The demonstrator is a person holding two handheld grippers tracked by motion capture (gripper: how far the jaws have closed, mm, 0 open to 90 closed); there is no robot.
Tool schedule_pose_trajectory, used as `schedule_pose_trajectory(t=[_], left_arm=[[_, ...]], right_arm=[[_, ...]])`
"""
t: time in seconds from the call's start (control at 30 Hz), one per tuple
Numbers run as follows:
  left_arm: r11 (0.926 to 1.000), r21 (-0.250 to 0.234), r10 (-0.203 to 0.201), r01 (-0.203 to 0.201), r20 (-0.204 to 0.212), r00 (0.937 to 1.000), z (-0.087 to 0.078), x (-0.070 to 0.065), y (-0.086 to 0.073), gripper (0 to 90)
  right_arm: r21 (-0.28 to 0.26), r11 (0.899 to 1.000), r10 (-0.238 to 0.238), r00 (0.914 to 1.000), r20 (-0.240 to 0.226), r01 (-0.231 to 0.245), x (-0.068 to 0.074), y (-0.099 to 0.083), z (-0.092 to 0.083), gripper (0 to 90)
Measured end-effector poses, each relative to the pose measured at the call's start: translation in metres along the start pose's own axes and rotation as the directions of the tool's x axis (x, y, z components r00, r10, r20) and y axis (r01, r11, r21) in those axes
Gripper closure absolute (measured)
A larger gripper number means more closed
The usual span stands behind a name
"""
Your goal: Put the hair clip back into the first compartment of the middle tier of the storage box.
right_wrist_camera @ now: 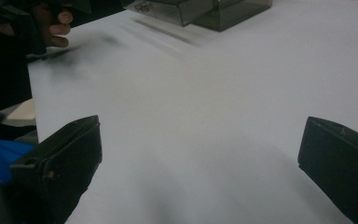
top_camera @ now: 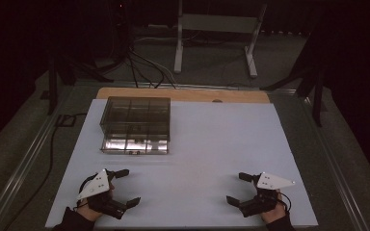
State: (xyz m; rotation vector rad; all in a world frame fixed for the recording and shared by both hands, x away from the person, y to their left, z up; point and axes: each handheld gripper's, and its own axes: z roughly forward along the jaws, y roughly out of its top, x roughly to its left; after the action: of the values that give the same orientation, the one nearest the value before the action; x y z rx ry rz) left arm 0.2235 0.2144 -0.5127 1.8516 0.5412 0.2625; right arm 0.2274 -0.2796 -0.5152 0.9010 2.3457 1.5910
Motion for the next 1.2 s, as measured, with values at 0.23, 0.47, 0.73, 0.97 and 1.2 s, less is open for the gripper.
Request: schedule_pose_trajectory(t=[0.23, 0.47, 0.73, 0.97, 1.2], left_arm=[[1.0000, -0.008, 0.004, -0.004, -0.010, 0.9999, -0.001, -0.001, 0.003, 0.7], [1.0000, 0.000, 0.002, -0.002, -0.014, 0.9999, -0.001, -0.002, 0.002, 0.7], [0.9998, -0.015, 0.009, -0.009, -0.015, 0.9998, -0.004, -0.002, 0.002, 0.7], [0.9999, -0.011, 0.002, -0.002, -0.003, 1.0000, -0.003, -0.002, 0.001, 0.7], [0.9999, -0.017, 0.003, -0.003, -0.003, 1.0000, -0.004, -0.003, 0.002, 0.7]], right_arm=[[0.014, 1.000, 0.007, 1.0000, -0.007, -0.006, -0.001, -0.002, 0.001, 0.0], [0.033, 0.999, -0.019, 0.9998, 0.008, 0.019, 0.000, -0.001, 0.002, 0.0], [0.068, 0.997, -0.045, 0.9989, 0.011, 0.044, 0.005, 0.000, 0.005, 0.0], [0.072, 0.996, -0.046, 0.9989, -0.004, 0.046, 0.009, 0.003, 0.004, 0.0], [0.061, 0.997, -0.053, 0.9982, -0.027, 0.055, 0.013, 0.009, 0.000, 0.0]])
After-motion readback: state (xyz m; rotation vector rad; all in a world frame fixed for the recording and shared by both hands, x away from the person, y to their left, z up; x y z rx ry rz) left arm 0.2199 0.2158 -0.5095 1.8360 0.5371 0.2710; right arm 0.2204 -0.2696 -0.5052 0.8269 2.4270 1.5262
